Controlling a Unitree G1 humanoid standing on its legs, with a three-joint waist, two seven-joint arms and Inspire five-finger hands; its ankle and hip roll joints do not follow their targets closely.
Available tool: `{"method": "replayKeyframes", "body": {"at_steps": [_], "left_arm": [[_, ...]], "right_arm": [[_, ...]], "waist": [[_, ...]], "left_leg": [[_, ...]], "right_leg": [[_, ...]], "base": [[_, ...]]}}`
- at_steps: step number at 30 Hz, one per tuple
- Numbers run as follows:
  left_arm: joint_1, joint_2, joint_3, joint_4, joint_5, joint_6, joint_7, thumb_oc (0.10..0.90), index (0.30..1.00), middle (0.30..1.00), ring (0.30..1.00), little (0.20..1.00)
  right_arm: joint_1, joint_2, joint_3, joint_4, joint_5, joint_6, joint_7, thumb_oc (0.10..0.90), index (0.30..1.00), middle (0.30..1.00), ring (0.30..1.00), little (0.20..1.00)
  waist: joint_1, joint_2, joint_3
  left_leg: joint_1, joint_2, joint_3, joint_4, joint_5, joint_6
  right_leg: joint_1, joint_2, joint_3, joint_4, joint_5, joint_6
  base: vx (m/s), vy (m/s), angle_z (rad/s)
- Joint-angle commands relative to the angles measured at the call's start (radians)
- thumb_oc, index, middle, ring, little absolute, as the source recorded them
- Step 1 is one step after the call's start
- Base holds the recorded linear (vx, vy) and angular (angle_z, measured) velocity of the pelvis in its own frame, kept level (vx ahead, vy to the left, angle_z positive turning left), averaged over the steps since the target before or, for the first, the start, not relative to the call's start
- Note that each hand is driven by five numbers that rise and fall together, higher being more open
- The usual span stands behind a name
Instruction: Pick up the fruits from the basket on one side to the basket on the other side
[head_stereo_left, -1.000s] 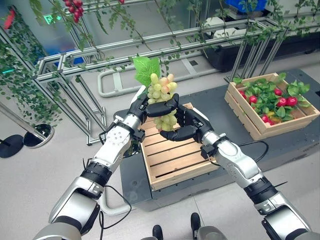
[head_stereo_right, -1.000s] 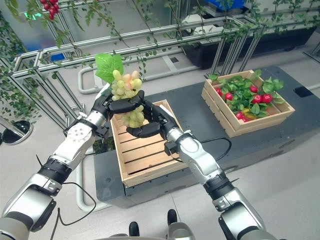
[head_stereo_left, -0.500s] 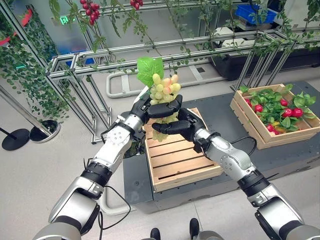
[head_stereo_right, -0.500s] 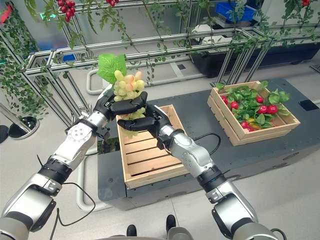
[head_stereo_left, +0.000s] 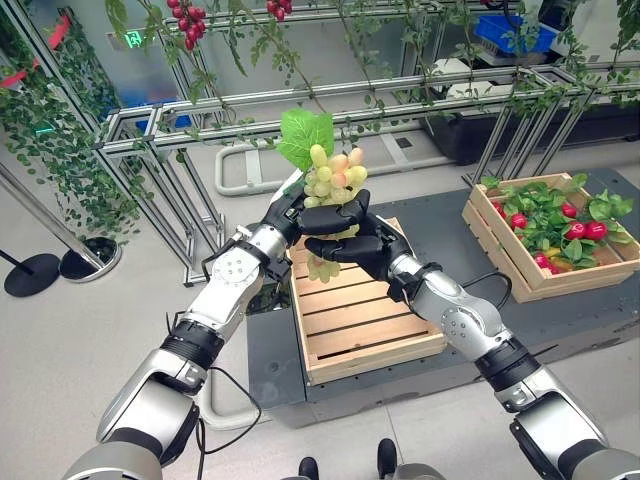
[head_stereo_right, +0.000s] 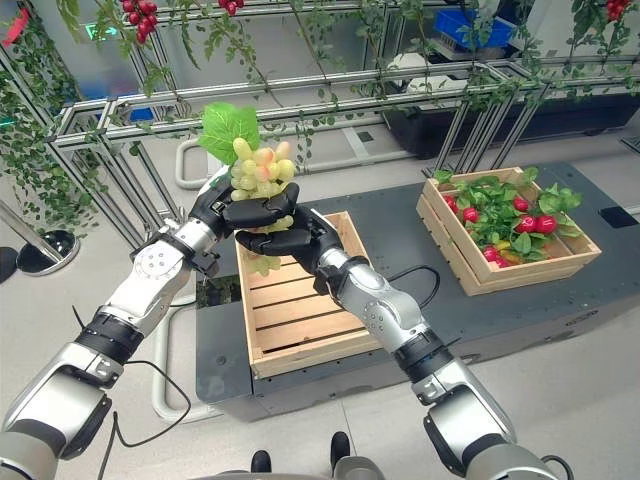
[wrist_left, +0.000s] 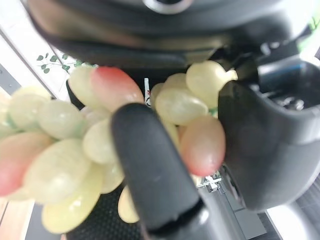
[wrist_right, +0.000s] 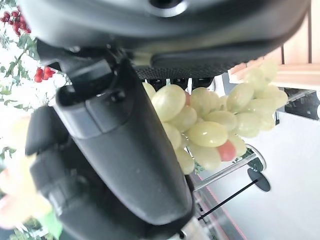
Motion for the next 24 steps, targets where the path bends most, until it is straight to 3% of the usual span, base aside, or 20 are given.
{"method": "replayKeyframes", "body": {"at_steps": [1, 2, 3, 19, 24], "left_arm": [[-0.247, -0.083, -0.091, 0.077, -0.059, -0.136, -0.011, 0.4, 0.3, 0.3, 0.3, 0.3], [-0.248, -0.083, -0.09, 0.079, -0.055, -0.124, 0.002, 0.717, 0.775, 0.775, 0.775, 0.775], [-0.247, -0.081, -0.088, 0.081, -0.053, -0.114, 0.014, 0.8, 0.9, 0.9, 0.9, 0.9], [-0.211, -0.054, -0.061, 0.126, 0.042, -0.145, 0.112, 0.8, 0.9, 0.9, 0.9, 0.9], [-0.18, -0.039, -0.01, 0.153, 0.077, -0.2, 0.256, 0.8, 0.9, 0.9, 0.9, 0.9]], "right_arm": [[-0.164, 0.149, -0.031, 0.03, 0.101, -0.132, 0.054, 0.4, 0.3, 0.3, 0.3, 0.3], [-0.165, 0.149, -0.032, 0.034, 0.102, -0.134, 0.05, 0.4, 0.3, 0.3, 0.3, 0.3], [-0.164, 0.148, -0.034, 0.033, 0.101, -0.135, 0.046, 0.4, 0.3, 0.3, 0.3, 0.3], [-0.11, 0.112, -0.073, 0.043, 0.092, -0.146, 0.037, 0.4, 0.3, 0.3, 0.3, 0.3], [-0.056, 0.096, -0.097, 0.056, 0.091, -0.16, 0.047, 0.4, 0.3, 0.3, 0.3, 0.3]], "waist": [[0.005, 0.0, -0.176], [0.005, 0.0, -0.176], [0.005, -0.001, -0.176], [0.002, -0.005, -0.175], [0.0, -0.007, -0.173]], "left_leg": [[0.009, -0.025, -0.023, 0.008, -0.1, 0.02], [0.009, -0.024, -0.023, 0.008, -0.099, 0.019], [0.008, -0.024, -0.024, 0.008, -0.099, 0.019], [0.008, -0.02, -0.022, 0.008, -0.095, 0.019], [0.008, -0.017, -0.016, 0.008, -0.095, 0.019]], "right_leg": [[0.088, -0.031, 0.0, 0.002, -0.105, -0.013], [0.088, -0.03, 0.0, 0.002, -0.105, -0.013], [0.087, -0.03, -0.001, 0.002, -0.105, -0.013], [0.087, -0.029, -0.006, 0.002, -0.108, -0.014], [0.086, -0.029, -0.006, 0.002, -0.108, -0.014]], "base": [[0.0, 0.0, 0.0], [0.0, 0.0, 0.0], [0.0, 0.0, 0.0], [0.0, 0.0, 0.0], [0.0, 0.0, 0.0]]}}
